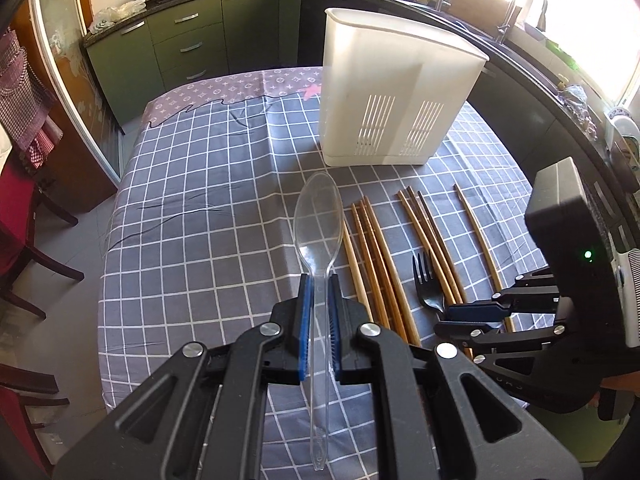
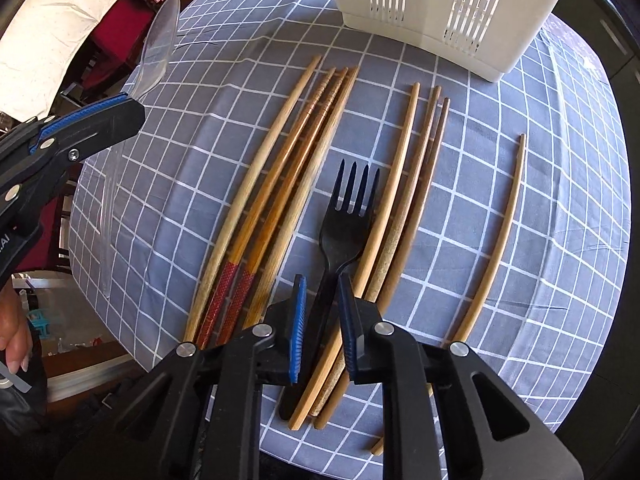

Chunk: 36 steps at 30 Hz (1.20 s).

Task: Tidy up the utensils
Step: 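Close the right tool on the black fork while the left tool lifts the spoon, then lower the spoon into the white caddy and open the left tool while the right tool carries the fork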

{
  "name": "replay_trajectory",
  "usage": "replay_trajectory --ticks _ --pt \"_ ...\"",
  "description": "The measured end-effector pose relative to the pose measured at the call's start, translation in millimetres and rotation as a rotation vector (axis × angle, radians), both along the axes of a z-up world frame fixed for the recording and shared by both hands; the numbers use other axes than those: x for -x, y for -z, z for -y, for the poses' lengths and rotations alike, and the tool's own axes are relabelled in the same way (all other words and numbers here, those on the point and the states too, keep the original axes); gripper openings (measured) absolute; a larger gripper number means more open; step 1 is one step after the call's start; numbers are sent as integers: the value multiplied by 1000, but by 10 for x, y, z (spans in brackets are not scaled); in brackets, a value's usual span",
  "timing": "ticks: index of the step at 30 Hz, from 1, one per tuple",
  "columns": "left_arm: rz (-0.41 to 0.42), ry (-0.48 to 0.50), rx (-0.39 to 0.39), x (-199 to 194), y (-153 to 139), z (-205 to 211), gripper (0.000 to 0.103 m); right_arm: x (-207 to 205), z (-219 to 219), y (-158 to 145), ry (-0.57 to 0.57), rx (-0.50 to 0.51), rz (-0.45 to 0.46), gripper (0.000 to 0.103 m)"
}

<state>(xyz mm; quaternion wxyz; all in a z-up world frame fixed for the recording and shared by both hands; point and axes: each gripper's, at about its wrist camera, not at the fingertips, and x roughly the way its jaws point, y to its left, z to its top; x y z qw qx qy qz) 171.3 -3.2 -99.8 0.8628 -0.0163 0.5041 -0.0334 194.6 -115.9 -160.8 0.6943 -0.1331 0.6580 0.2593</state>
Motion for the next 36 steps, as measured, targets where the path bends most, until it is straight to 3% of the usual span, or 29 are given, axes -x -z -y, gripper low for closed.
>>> replay_trajectory --ticks 8,16,22,28,32,36 --pt "23 7 -4 40 -74 30 8 88 -83 67 -4 -5 59 10" --pt "112 16 12 114 -414 35 8 157 196 -170 39 -258 38 10" --pt "281 27 76 34 -974 81 9 260 502 -590 90 -492 119 10" --pt "535 20 137 -315 -1555 198 9 265 883 -891 132 -599 185 10" --pt "655 4 172 -657 -1703 275 9 308 1075 -925 153 -641 183 10" --pt "727 -16 161 -1008 -1659 382 9 270 1185 -901 183 -671 185 10"
